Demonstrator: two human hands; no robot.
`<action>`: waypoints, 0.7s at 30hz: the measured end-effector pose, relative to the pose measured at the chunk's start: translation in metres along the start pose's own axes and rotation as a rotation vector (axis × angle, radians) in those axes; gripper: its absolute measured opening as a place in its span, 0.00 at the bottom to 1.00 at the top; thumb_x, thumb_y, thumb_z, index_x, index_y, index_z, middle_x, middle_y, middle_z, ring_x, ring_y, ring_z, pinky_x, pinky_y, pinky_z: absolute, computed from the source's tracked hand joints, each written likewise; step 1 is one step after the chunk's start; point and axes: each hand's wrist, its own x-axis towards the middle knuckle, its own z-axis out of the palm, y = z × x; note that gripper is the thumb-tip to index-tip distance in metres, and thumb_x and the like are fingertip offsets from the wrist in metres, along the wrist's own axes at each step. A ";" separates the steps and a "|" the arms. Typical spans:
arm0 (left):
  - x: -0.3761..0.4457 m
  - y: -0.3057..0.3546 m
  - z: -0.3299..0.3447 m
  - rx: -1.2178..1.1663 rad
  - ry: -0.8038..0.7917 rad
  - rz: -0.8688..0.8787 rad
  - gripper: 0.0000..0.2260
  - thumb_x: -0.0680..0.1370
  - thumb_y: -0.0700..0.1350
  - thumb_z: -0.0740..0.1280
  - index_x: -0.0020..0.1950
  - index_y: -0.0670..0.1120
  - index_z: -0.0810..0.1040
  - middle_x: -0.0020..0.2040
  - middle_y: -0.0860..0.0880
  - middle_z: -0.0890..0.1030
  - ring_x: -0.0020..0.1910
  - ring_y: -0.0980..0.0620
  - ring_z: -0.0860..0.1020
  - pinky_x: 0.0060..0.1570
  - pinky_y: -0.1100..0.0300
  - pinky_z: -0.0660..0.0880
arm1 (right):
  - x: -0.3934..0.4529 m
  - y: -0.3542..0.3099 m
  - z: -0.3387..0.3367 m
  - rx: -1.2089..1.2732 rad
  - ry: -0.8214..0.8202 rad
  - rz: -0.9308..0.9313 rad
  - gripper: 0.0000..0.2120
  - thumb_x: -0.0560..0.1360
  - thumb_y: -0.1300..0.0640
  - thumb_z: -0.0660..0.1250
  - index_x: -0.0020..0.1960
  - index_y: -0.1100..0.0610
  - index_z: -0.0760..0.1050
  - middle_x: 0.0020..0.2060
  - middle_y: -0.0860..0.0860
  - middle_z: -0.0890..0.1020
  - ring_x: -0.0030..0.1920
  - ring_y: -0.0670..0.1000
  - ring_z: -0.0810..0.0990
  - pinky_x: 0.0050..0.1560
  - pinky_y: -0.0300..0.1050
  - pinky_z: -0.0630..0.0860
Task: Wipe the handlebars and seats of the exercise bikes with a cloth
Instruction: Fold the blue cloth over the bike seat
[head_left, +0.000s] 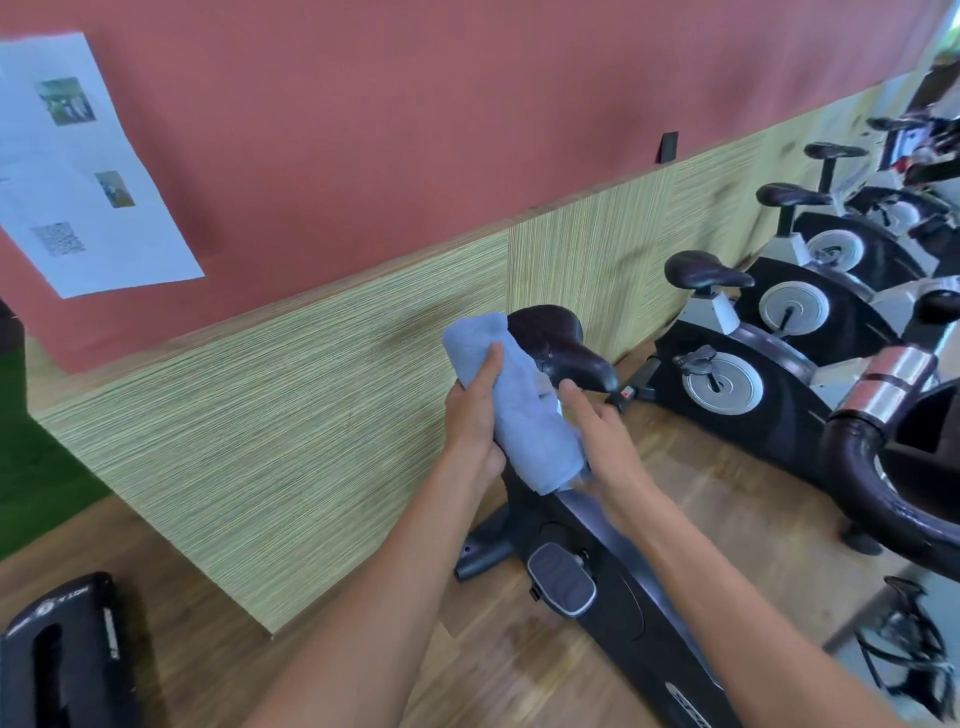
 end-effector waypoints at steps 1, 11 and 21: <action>-0.003 0.000 0.003 -0.002 -0.008 -0.002 0.42 0.60 0.64 0.80 0.65 0.38 0.78 0.58 0.39 0.85 0.58 0.40 0.84 0.61 0.42 0.79 | -0.005 0.004 0.000 0.132 -0.133 0.129 0.38 0.69 0.26 0.69 0.67 0.52 0.78 0.61 0.55 0.84 0.56 0.57 0.83 0.55 0.54 0.79; 0.006 0.002 -0.013 0.538 0.055 0.385 0.14 0.73 0.39 0.78 0.56 0.46 0.81 0.49 0.52 0.86 0.49 0.52 0.85 0.45 0.57 0.80 | -0.006 -0.011 -0.006 0.225 0.022 0.124 0.15 0.74 0.65 0.75 0.58 0.71 0.79 0.53 0.62 0.86 0.55 0.63 0.85 0.55 0.57 0.82; 0.011 -0.020 -0.029 1.036 -0.703 1.045 0.29 0.76 0.30 0.71 0.75 0.47 0.75 0.80 0.58 0.64 0.78 0.54 0.66 0.75 0.59 0.65 | -0.012 -0.013 -0.011 0.557 0.222 0.219 0.08 0.82 0.58 0.60 0.47 0.60 0.75 0.38 0.56 0.74 0.34 0.49 0.74 0.32 0.39 0.74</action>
